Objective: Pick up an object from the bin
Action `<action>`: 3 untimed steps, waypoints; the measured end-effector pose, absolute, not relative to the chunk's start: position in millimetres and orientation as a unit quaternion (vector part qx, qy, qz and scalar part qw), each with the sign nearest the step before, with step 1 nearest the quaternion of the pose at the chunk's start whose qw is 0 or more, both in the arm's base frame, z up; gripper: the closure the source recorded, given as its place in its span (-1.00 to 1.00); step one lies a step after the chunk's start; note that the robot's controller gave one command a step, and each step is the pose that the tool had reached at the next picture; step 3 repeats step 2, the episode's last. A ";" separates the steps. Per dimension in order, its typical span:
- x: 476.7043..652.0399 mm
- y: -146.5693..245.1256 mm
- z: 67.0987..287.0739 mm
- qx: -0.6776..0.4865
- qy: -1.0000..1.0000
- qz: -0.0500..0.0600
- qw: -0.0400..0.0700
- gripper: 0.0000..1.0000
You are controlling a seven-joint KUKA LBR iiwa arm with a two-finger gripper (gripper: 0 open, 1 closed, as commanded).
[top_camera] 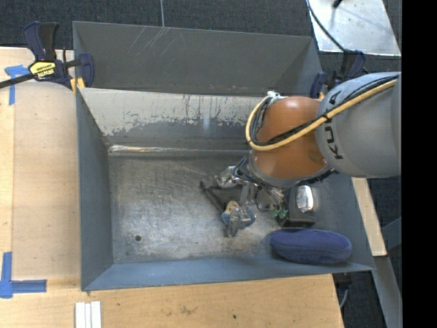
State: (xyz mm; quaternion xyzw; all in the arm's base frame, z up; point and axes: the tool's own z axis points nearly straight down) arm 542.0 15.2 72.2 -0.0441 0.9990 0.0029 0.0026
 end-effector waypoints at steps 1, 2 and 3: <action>548.6 14.8 77.8 -0.042 0.999 0.001 0.016 1.00; 528.7 -3.9 230.0 -0.100 0.995 -0.001 0.006 1.00; 528.7 -3.9 230.0 -0.100 0.995 -0.001 0.006 1.00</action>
Offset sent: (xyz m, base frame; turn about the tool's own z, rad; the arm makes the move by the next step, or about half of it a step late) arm 0.0000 0.0000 0.0000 0.0000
